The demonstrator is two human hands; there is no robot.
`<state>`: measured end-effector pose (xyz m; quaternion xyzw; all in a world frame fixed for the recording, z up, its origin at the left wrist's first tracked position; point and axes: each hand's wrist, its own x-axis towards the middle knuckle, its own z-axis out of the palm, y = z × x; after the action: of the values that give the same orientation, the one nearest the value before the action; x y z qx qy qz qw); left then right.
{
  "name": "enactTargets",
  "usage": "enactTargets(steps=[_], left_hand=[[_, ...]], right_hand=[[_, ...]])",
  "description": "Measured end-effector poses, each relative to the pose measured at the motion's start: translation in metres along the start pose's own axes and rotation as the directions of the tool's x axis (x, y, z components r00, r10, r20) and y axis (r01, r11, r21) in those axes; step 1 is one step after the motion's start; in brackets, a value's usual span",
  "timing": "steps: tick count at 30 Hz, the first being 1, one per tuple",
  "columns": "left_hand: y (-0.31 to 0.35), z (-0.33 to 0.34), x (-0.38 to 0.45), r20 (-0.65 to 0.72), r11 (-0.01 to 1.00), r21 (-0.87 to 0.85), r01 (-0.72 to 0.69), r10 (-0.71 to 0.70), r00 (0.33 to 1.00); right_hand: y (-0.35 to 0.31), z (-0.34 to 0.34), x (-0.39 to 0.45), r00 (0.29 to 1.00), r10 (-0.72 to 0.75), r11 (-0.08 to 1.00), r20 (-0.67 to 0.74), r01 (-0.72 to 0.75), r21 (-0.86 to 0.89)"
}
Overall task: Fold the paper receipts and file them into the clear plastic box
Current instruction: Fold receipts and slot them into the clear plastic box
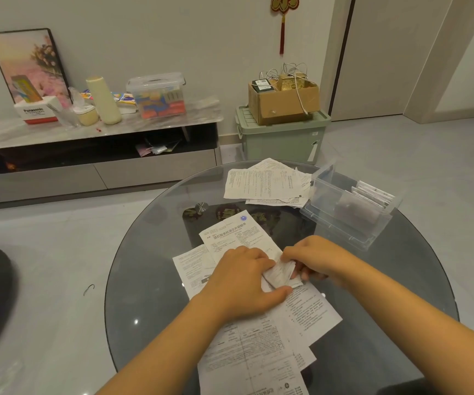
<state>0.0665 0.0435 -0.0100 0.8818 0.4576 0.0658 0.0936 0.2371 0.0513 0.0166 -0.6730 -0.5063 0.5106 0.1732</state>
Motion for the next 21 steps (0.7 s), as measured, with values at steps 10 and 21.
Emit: enactTargets(steps=[10,21], left_hand=[[-0.004,0.001,0.006,-0.024,0.975,-0.189,0.121,-0.128,0.992],[-0.004,-0.002,0.011,-0.037,0.765,-0.557,0.324,-0.412,0.91]], right_hand=[[-0.003,-0.004,0.004,0.989,-0.079,0.992,-0.126,0.091,0.086],[0.011,0.009,0.019,0.945,-0.319,0.935,-0.07,0.302,-0.188]])
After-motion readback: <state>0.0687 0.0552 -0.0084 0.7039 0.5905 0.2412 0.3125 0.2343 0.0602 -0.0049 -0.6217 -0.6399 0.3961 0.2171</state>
